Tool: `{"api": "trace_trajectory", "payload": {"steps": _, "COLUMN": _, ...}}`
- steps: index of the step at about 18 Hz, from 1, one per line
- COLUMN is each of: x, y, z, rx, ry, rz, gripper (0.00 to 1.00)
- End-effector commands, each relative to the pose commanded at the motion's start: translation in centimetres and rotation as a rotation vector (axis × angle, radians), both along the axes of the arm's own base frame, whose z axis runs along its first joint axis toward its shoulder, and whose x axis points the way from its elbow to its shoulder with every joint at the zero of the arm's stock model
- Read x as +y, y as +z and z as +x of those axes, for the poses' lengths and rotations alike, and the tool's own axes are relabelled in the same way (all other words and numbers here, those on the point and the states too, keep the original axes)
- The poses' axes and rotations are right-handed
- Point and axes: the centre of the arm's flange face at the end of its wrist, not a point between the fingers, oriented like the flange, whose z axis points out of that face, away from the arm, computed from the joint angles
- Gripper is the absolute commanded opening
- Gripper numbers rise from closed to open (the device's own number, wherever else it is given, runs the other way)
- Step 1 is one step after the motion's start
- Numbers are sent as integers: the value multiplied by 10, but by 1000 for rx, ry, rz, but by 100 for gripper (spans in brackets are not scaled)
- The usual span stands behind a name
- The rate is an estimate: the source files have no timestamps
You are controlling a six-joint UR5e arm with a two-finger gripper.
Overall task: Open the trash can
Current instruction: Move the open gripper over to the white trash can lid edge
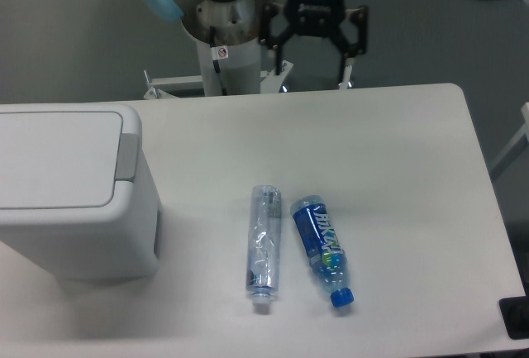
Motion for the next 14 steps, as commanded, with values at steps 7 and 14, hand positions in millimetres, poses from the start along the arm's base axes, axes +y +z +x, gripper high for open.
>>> {"api": "trace_trajectory", "payload": {"steps": 7, "x": 71, "y": -13, "z": 32, "rx": -57, "ry": 18, "rz": 114, "gripper": 100}}
{"api": "trace_trajectory", "payload": {"steps": 14, "x": 115, "y": -34, "z": 61, "rx": -105, "ry": -54, "rz": 89, "gripper": 100}}
